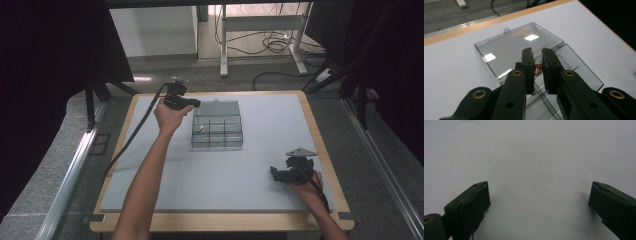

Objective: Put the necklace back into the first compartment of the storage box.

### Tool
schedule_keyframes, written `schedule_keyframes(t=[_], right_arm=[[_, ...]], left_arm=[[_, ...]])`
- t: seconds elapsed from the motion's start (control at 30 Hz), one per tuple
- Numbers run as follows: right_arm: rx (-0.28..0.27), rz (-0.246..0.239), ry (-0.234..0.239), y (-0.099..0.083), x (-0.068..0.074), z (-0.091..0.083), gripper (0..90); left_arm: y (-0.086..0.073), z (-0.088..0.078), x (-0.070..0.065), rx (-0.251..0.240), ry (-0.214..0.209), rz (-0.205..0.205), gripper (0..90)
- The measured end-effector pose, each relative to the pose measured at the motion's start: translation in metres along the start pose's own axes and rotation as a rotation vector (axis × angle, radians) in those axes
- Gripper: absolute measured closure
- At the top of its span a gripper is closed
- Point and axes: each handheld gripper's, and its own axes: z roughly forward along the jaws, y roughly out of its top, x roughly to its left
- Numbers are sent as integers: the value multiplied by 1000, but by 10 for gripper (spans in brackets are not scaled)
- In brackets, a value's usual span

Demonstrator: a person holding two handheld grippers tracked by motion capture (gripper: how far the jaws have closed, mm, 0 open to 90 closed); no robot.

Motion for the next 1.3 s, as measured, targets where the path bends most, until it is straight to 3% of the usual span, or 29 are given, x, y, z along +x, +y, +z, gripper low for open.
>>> schedule_keyframes(t=[0.73, 0.93, 1.3], right_arm=[[-1, -1, -2, 0, 0, 0, 33], [-1, -1, -2, 0, 0, 0, 33], [0, -1, -2, 0, 0, 0, 32]], left_arm=[[-43, 50, 4, 116, 43, -7, 812], [-47, 57, 2, 120, 46, -9, 806], [-43, 36, 2, 49, 25, 15, 534]])
